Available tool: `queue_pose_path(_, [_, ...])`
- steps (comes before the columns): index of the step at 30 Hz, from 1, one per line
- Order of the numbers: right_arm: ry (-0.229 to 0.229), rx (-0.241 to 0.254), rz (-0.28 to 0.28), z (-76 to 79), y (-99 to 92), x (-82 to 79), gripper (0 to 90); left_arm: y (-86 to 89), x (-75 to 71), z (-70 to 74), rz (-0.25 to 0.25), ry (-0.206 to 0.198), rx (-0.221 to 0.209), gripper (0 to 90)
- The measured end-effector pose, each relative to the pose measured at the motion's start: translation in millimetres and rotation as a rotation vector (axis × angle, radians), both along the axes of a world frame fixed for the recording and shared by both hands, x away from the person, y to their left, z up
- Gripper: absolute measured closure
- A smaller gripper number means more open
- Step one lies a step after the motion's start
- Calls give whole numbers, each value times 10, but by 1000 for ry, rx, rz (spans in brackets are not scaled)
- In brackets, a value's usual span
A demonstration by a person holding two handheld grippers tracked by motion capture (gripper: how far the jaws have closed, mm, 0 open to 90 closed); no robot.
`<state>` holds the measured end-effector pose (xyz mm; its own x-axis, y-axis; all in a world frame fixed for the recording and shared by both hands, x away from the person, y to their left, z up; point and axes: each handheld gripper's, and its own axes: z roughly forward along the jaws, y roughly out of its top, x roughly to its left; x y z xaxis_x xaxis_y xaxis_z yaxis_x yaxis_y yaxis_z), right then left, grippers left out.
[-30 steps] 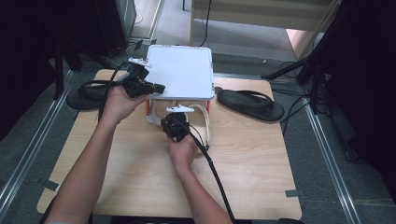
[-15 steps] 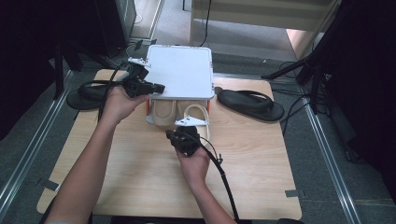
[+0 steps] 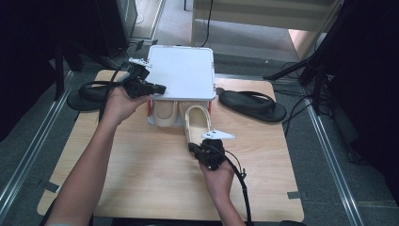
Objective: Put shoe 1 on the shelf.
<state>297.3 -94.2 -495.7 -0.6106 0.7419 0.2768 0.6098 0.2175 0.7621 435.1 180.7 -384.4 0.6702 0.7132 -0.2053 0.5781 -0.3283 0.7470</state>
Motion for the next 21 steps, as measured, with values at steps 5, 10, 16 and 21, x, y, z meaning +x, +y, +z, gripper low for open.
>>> queue_pose_path(5, [-9,-33,-11,-6,-115,-24,900,-1,0,-1,1,0,-1,900])
queue_pose_path(10, [-4,-52,-27,-14,-242,-44,900,-1,-2,-2,1,-1,-2,900])
queue_pose_path(16, [12,-51,-41,-42,-345,-49,900,-5,-5,0,5,0,0,900])
queue_pose_path(21, [15,-65,-43,-86,-364,-42,900,-3,-5,0,4,0,0,900])
